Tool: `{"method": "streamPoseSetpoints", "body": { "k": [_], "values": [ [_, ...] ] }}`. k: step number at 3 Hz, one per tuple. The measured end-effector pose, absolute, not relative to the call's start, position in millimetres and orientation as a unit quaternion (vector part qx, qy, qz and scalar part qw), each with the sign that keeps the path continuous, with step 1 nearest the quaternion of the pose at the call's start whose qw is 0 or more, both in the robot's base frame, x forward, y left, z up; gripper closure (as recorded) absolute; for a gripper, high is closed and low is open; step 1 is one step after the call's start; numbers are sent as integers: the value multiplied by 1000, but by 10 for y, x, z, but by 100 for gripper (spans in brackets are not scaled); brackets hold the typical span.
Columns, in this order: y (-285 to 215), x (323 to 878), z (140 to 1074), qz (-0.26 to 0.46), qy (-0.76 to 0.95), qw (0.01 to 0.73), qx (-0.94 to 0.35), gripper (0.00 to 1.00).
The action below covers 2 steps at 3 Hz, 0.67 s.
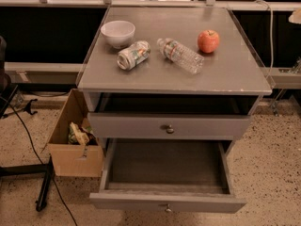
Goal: Place water bottle into middle drawer
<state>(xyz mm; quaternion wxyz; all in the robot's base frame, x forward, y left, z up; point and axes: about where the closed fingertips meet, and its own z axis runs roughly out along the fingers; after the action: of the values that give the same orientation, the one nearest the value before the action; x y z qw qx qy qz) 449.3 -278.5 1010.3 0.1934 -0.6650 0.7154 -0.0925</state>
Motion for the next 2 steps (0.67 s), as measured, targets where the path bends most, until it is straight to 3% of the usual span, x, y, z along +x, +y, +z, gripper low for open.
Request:
{"method": "streamPoseSetpoints", "body": {
  "k": [2],
  "values": [
    [-2692,4719,10037,-70,725,212,-651,0]
  ]
}}
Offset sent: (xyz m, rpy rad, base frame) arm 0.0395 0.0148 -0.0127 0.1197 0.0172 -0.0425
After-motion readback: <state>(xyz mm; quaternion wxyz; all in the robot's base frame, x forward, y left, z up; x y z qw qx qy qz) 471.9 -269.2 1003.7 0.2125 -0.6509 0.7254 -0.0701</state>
